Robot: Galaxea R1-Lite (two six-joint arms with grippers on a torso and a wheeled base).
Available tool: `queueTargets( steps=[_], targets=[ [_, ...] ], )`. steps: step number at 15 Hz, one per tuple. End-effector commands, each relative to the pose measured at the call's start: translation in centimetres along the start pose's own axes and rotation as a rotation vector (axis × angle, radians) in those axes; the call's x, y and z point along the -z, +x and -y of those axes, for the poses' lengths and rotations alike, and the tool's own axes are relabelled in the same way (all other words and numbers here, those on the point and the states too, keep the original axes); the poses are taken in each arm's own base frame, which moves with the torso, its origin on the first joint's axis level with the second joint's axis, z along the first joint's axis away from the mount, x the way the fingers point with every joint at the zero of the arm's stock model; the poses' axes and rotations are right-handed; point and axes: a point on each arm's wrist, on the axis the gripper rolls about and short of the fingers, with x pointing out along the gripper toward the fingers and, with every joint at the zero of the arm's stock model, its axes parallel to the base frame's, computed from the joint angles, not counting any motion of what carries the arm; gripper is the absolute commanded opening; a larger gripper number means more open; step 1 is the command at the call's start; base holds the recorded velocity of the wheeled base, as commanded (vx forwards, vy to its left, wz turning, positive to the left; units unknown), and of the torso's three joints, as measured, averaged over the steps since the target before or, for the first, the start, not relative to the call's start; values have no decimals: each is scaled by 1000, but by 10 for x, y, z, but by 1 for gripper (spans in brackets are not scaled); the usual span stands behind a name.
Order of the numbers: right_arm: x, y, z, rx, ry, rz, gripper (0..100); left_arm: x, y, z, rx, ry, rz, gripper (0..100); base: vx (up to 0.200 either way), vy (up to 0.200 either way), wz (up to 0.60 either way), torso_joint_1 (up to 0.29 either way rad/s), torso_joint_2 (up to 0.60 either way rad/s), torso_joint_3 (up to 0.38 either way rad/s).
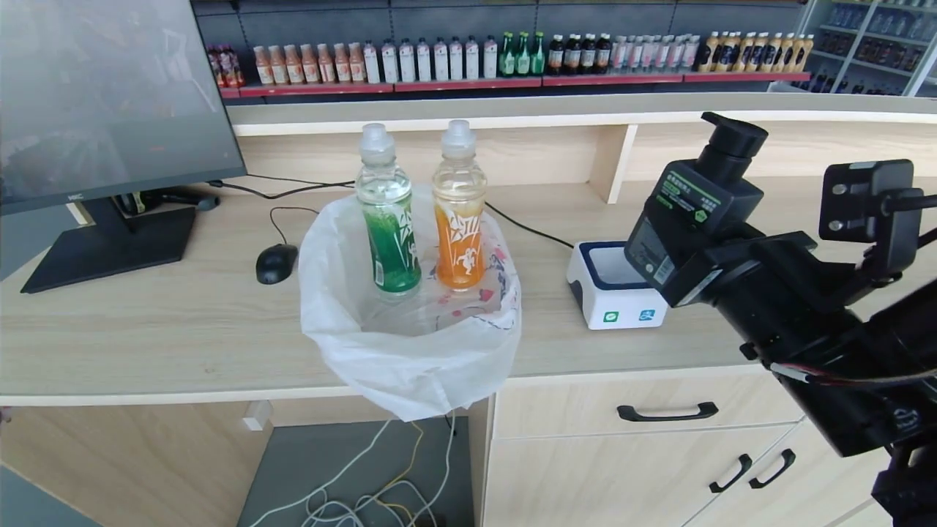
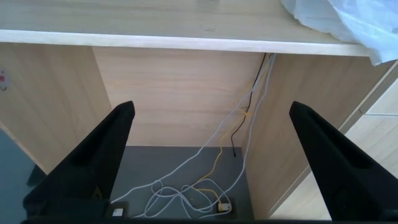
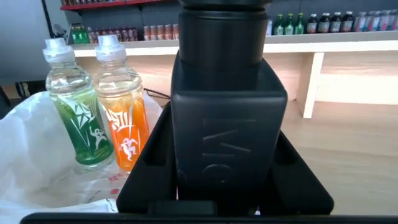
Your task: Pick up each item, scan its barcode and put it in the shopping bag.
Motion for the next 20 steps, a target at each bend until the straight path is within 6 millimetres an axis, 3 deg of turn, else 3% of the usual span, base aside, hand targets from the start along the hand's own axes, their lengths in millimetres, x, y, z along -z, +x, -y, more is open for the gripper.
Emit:
queueTargets(
  steps=[1, 3, 7, 15, 20],
  targets=[
    [8, 18, 34, 18, -156, 15, 0, 0, 0, 0, -1, 0, -1, 100, 0, 0, 0, 0, 0, 0],
    [8, 37, 54, -30, -312, 65, 0, 0, 0, 0, -1, 0, 1, 100, 0, 0, 0, 0, 0, 0],
    [27, 70, 54, -137, -513, 135, 0, 0, 0, 0, -1, 0, 1, 100, 0, 0, 0, 0, 0, 0],
    [58, 79, 54, -341, -727, 161, 0, 0, 0, 0, -1, 0, -1, 100, 0, 0, 0, 0, 0, 0],
    [55, 79, 49, -372, -766, 196, 0, 0, 0, 0, -1, 0, -1, 100, 0, 0, 0, 0, 0, 0]
  ],
)
